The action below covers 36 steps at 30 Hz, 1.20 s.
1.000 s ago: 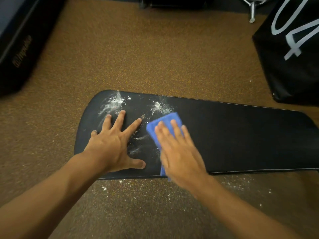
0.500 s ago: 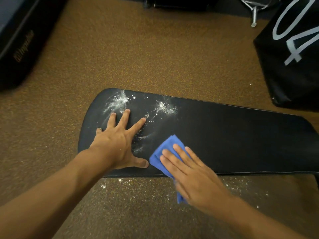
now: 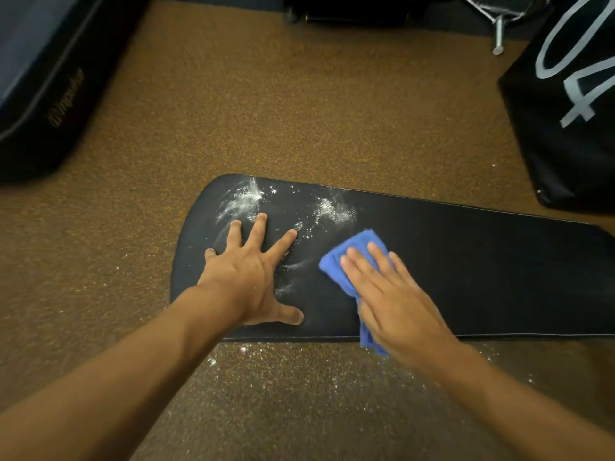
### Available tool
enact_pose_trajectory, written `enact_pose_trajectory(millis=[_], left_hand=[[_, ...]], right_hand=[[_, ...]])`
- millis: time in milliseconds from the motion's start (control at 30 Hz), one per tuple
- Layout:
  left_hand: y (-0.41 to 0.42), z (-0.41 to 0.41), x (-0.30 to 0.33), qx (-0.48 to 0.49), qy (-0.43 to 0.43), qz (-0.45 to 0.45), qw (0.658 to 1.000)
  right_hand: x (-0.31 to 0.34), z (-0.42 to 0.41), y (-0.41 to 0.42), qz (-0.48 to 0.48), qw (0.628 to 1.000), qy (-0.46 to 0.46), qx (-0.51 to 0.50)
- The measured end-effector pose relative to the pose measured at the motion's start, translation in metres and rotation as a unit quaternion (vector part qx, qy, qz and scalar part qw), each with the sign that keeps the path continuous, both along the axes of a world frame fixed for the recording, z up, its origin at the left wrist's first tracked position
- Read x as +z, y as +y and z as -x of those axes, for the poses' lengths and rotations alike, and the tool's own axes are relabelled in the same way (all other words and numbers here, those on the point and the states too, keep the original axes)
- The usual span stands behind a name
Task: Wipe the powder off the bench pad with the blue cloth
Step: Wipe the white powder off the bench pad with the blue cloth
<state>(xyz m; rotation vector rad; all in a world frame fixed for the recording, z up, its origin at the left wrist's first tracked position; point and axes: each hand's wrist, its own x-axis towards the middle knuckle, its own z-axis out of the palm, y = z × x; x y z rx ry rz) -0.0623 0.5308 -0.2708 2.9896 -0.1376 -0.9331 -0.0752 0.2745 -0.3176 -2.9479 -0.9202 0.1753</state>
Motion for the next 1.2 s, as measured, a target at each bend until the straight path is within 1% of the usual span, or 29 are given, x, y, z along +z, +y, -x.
enact_pose_trajectory(millis=[33,67,100,133,200,233,267,300,367,400,433,500,567,600,633,667,733,767,800,867,933,967,1000,1033,1067,1133,1167,1200], left_hand=[[0.000,0.000,0.000,0.001,0.000,0.000,1.000],[0.000,0.000,-0.002,0.002,-0.002,0.001,1.000],[-0.001,0.000,-0.003,0.001,-0.006,0.001,1.000],[0.000,0.000,-0.004,0.000,-0.008,-0.001,1.000],[0.001,0.000,-0.003,-0.001,-0.005,-0.006,1.000],[0.000,0.000,-0.003,-0.001,-0.004,-0.006,1.000],[-0.001,0.000,-0.002,0.001,-0.003,-0.004,1.000],[-0.001,0.000,-0.001,0.002,-0.002,-0.002,1.000],[-0.001,0.000,-0.001,0.004,0.000,-0.001,1.000],[-0.001,0.000,-0.001,0.005,0.000,-0.002,1.000],[-0.002,0.000,-0.002,0.005,-0.003,-0.003,1.000],[-0.001,0.000,-0.003,0.002,-0.008,-0.005,1.000],[0.000,0.001,-0.002,0.003,-0.005,-0.002,1.000],[-0.001,0.001,-0.001,0.006,-0.002,0.001,1.000],[-0.001,0.001,-0.001,0.006,-0.001,0.005,1.000],[-0.001,0.001,0.000,0.006,-0.001,0.006,1.000],[0.000,0.000,-0.001,0.006,0.000,0.006,1.000],[0.000,0.000,-0.002,0.007,-0.001,0.007,1.000],[0.000,0.000,-0.003,0.009,-0.004,0.009,1.000],[0.000,0.000,-0.004,0.010,-0.008,0.007,1.000],[0.000,0.001,-0.003,0.008,-0.010,0.006,1.000],[0.000,0.001,-0.002,0.009,-0.009,0.009,1.000],[0.000,0.001,-0.002,0.009,-0.008,0.011,1.000],[-0.001,0.001,-0.002,0.007,-0.007,0.013,1.000],[0.000,0.001,-0.002,0.006,-0.008,0.013,1.000],[0.000,0.001,-0.001,0.005,-0.008,0.011,1.000],[-0.001,0.001,-0.002,0.005,-0.008,0.011,1.000],[-0.001,0.001,-0.002,0.006,-0.008,0.011,1.000]], right_hand=[[0.001,-0.004,0.018,-0.011,0.999,0.008,-0.044],[-0.002,0.000,0.031,-0.022,0.998,0.009,-0.057],[-0.004,0.009,0.036,-0.028,0.999,0.007,-0.035],[-0.005,0.022,0.032,-0.032,0.999,0.009,0.010],[-0.002,0.039,0.006,-0.017,0.995,0.024,0.100],[-0.002,0.036,-0.008,-0.006,0.993,0.020,0.117],[-0.002,0.028,-0.015,0.000,0.994,0.015,0.107],[-0.002,0.016,-0.013,-0.001,0.997,0.011,0.071],[-0.001,-0.005,0.010,-0.014,0.999,0.014,-0.035],[-0.002,-0.004,0.025,-0.019,0.998,0.014,-0.066],[-0.003,0.004,0.033,-0.022,0.998,0.011,-0.062],[-0.003,0.028,0.026,-0.011,1.000,0.011,0.017],[0.000,0.041,-0.005,0.008,0.995,0.026,0.095],[0.000,0.036,-0.023,0.015,0.995,0.023,0.099],[-0.002,0.027,-0.035,0.017,0.997,0.021,0.070],[-0.001,0.012,-0.039,0.012,1.000,0.018,0.012],[-0.001,-0.017,-0.017,0.008,0.994,0.006,-0.105],[-0.001,-0.023,0.005,0.002,0.991,-0.003,-0.133],[-0.002,-0.021,0.026,-0.004,0.992,-0.010,-0.129],[-0.004,0.000,0.044,-0.003,0.999,-0.003,-0.042],[0.000,0.021,0.023,0.003,0.999,0.025,0.034],[0.002,0.025,0.006,0.006,0.998,0.034,0.053],[0.002,0.022,-0.011,0.007,0.998,0.030,0.050],[0.001,0.012,-0.023,0.002,1.000,0.026,0.018],[0.000,-0.004,-0.025,-0.001,0.999,0.023,-0.035],[-0.004,-0.046,-0.001,-0.004,0.990,0.005,-0.139],[-0.003,-0.059,0.021,-0.012,0.985,-0.004,-0.169],[-0.003,-0.066,0.041,-0.017,0.984,-0.007,-0.175]])
